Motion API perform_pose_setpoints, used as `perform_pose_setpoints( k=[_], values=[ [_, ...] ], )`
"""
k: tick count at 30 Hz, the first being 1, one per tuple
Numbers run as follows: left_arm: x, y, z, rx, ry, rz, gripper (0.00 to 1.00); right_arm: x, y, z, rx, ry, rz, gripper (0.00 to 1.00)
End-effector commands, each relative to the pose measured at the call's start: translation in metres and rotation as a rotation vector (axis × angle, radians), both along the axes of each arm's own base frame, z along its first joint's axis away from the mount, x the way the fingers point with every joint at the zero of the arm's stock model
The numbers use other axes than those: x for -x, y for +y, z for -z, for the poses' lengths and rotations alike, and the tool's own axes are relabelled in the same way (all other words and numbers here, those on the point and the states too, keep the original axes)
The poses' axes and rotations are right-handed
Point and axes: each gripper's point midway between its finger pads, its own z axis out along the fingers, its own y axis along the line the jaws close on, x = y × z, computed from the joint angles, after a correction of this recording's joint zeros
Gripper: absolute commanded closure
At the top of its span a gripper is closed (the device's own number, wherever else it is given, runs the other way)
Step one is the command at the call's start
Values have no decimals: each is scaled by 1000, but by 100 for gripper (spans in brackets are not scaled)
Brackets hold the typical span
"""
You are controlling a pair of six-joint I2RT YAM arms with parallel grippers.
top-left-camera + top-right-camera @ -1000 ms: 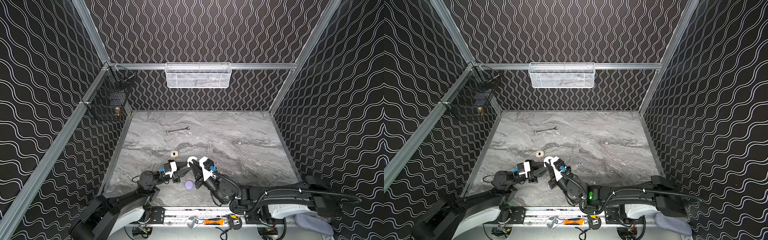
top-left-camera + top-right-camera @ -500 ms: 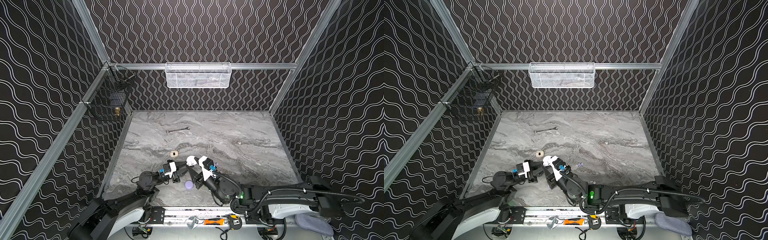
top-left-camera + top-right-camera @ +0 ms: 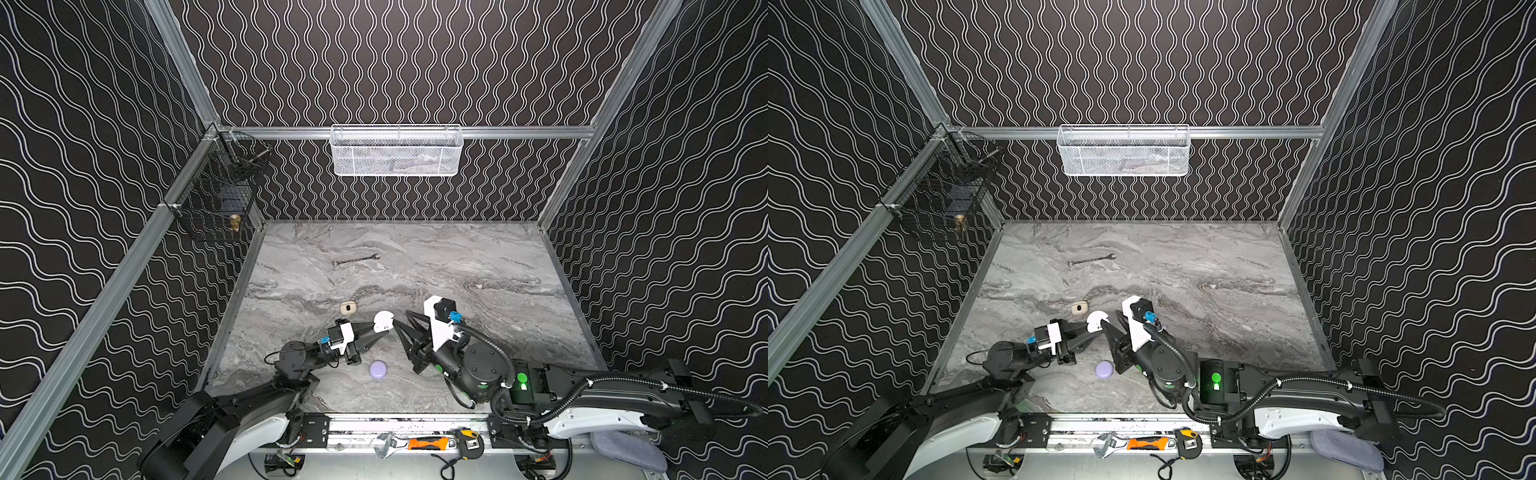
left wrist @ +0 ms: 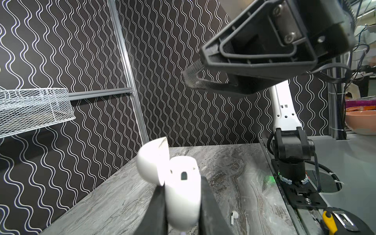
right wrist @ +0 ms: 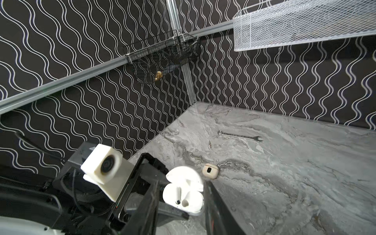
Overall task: Insert the wireless bluetooth earbuds into the charging case
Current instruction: 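Open the right gripper and move it over the second white earbud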
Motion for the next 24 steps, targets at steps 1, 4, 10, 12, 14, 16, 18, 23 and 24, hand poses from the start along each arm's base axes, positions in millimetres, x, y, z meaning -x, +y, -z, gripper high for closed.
perform_pose_setpoints(
  k=[1, 4, 10, 12, 14, 16, 18, 23, 24],
  values=[
    [5, 1, -9, 20, -36, 12, 100, 2, 8, 30, 103, 89, -3, 63],
    [2, 1, -7, 12, -28, -1, 100, -5, 16, 46, 172, 136, 17, 64],
    [-14, 5, 0, 12, 23, -84, 100, -49, -39, 82, 242, 393, 295, 64],
    [-19, 6, 4, 4, 43, -112, 100, -60, -65, 111, 235, 517, 339, 67],
    [-25, 9, 4, 7, 57, -142, 100, -64, -93, 151, 232, 631, 369, 68],
    [-28, 11, 6, 6, 65, -169, 100, -63, -118, 179, 220, 730, 424, 68],
    [-31, 14, 8, 1, 71, -197, 100, -56, -132, 204, 208, 805, 450, 68],
    [-28, 12, 4, -19, 71, -183, 100, -26, -150, 257, 226, 996, 478, 73],
    [-28, 12, 5, -23, 72, -183, 100, -19, -155, 267, 239, 1025, 487, 72]
  ],
)
